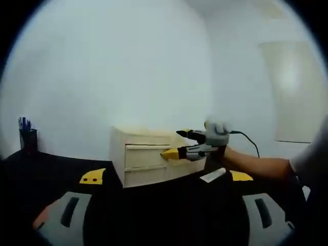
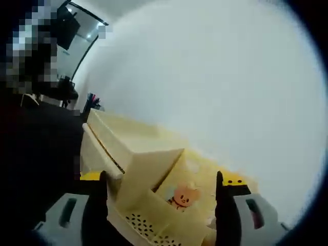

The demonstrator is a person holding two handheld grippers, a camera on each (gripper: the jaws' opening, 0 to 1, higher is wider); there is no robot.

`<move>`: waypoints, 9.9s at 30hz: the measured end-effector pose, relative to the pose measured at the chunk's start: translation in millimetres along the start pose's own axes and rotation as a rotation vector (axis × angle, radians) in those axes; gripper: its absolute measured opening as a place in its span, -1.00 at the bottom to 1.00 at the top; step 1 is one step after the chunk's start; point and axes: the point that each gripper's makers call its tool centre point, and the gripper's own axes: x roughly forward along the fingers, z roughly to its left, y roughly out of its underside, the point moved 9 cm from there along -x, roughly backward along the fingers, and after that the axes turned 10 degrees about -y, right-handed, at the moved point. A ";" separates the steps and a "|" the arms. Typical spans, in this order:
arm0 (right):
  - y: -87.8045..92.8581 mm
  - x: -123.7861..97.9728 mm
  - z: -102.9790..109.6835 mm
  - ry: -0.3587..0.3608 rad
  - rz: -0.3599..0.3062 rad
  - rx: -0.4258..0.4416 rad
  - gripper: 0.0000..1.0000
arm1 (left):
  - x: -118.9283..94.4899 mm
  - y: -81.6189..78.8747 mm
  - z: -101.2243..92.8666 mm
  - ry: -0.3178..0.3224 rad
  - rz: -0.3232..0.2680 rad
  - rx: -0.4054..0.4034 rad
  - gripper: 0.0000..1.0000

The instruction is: Open the drawer, pick up the cosmetic bottles from the table one by one, place them into the drawer, release the gripper, close the drawer, and move the gripper away

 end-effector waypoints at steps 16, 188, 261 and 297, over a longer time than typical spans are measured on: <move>-6.7 -6.4 -4.9 -0.027 -0.053 0.030 0.52 | 3.0 5.1 0.3 -0.017 0.029 0.026 0.78; -10.4 -93.8 183.1 -1.599 0.031 -0.500 -0.53 | -119.4 65.8 -114.8 -0.152 0.239 0.249 0.14; -113.1 -154.4 186.2 -1.526 -0.186 -0.203 -0.66 | -105.4 43.9 -149.9 -0.564 0.012 0.517 -0.65; -129.2 -161.6 176.3 -1.617 -0.441 -0.121 -0.37 | -131.7 30.9 -151.5 -0.239 -0.014 0.199 -0.79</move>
